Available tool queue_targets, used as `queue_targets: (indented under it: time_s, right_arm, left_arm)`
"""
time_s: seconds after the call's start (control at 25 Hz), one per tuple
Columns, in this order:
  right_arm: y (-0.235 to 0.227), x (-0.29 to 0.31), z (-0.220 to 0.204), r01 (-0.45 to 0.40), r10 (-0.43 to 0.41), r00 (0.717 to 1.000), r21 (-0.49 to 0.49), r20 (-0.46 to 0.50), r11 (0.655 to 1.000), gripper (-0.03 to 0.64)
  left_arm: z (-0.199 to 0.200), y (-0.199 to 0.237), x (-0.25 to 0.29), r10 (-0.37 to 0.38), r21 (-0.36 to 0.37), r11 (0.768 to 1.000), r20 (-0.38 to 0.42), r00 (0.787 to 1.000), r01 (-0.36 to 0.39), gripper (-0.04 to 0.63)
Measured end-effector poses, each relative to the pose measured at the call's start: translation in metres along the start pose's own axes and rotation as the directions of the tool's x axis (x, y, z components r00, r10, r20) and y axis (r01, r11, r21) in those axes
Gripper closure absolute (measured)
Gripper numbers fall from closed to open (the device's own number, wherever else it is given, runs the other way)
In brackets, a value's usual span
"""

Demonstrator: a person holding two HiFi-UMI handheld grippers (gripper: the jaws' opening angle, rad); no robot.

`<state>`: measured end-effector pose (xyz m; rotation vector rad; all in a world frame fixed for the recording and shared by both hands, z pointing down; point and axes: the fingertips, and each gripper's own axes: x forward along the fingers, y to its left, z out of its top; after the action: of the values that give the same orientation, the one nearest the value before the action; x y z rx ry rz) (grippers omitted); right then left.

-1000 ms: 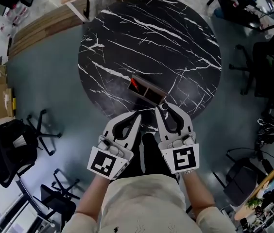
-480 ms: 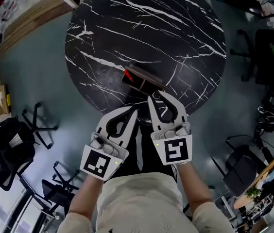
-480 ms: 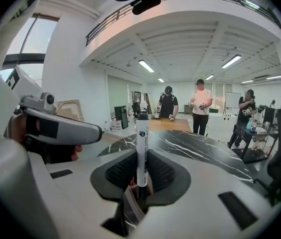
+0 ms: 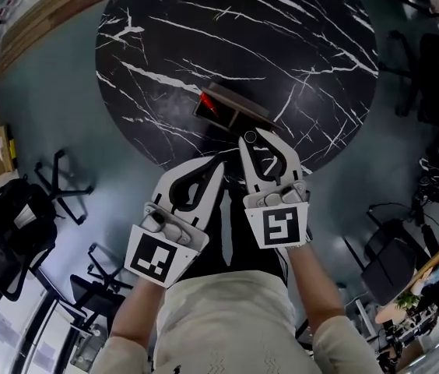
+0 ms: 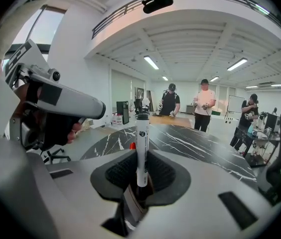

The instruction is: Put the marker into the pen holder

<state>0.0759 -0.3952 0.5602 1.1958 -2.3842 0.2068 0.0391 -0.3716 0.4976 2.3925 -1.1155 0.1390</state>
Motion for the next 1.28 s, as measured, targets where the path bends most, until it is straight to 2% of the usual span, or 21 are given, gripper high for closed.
queue_targets:
  time_s: [0.32, 0.48, 0.72, 0.84, 1.28]
  right_arm:
    - [0.002, 0.021, -0.029, 0.009, -0.009, 1.000, 0.034, -0.018, 0.999, 0.543]
    - [0.000, 0.022, -0.029, 0.026, -0.026, 1.000, 0.024, 0.001, 0.999, 0.543]
    - [-0.005, 0.025, -0.025, 0.088, -0.094, 0.995, 0.150, 0.029, 0.985, 0.543]
    - [-0.005, 0.024, -0.023, 0.086, -0.096, 0.995, 0.197, 0.042, 0.977, 0.543]
    - [-0.006, 0.019, -0.016, 0.083, -0.098, 0.993, 0.211, 0.061, 0.974, 0.543]
  left_arm:
    - [-0.026, 0.003, -0.003, 0.001, -0.026, 1.000, -0.040, 0.999, -0.002, 0.588]
    - [-0.032, 0.005, -0.001, -0.003, -0.027, 1.000, -0.045, 0.999, 0.002, 0.588]
    - [-0.034, 0.009, -0.001, 0.004, -0.036, 0.999, -0.039, 0.999, -0.005, 0.588]
    - [-0.036, 0.011, -0.004, 0.008, -0.036, 0.999, -0.045, 0.999, -0.010, 0.588]
    - [-0.035, 0.014, -0.008, 0.029, -0.027, 0.999, -0.035, 0.999, -0.030, 0.588]
